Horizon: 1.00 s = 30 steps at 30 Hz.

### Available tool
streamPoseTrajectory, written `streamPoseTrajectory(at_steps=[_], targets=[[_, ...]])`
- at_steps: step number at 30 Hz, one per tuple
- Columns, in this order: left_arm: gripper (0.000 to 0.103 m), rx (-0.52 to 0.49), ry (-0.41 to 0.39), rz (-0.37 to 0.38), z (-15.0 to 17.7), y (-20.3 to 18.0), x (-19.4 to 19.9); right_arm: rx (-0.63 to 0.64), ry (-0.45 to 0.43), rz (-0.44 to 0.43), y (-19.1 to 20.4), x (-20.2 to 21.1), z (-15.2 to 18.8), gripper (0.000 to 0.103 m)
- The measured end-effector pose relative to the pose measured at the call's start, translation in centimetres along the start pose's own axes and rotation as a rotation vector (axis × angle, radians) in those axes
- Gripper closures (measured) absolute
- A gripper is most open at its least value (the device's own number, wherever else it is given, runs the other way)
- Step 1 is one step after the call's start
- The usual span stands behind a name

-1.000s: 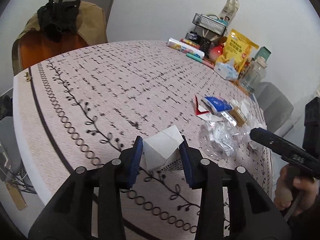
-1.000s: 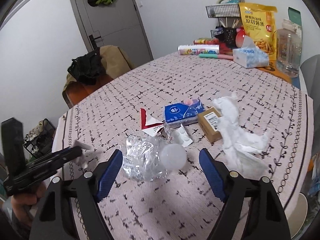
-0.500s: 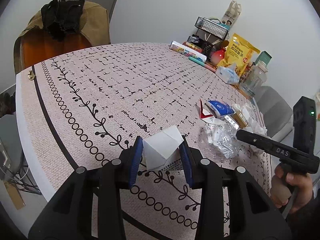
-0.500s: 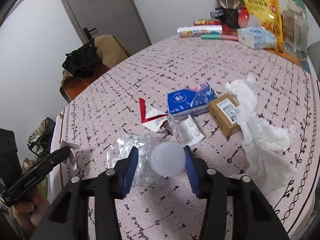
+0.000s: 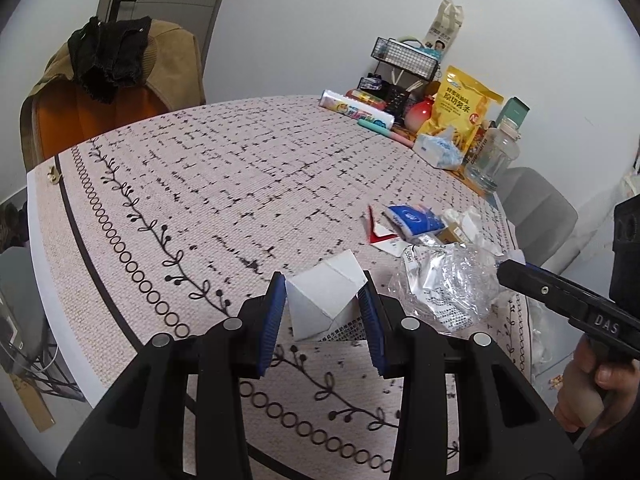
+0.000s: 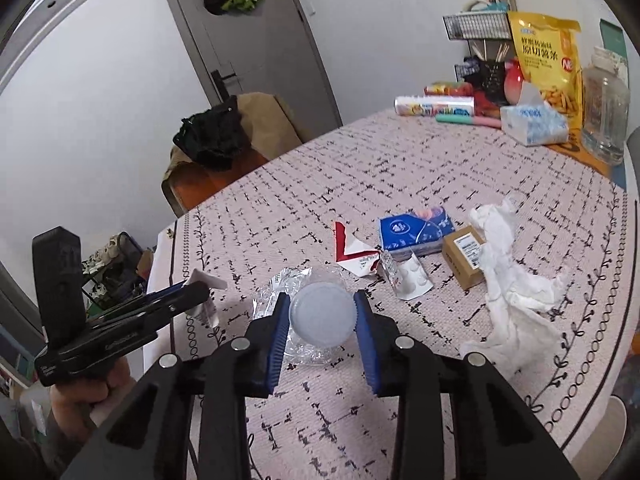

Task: Collect trash
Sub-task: 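Carry the paper cup and plastic wrap to the bin with both grippers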

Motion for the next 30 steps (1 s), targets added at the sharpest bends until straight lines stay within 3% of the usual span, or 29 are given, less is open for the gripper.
streamPoseTrajectory(at_steps=[14,30], targets=[[0.066,-0.122,-0.004,0.074,-1.9,-7.8,-1.2,-0.093,-0.134,0.075,-5.8,7.3,0.6,0.071],[0.066,-0.276,0.033,0.231,-2.1,-20.8,-4.6,-0.259,-0.252,0.271,-16.2,16.4,4.1,0.071]])
Point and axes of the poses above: each gripper's, at about its wrist camera, not at the fingertips, and x roughly against the way its jaws point, y to its left, z to its underside, the point moved 1 cm from there along -x, roughly the way its jaws point, and after that the axes turned 8 degrees about z, right-handed, at the moved point
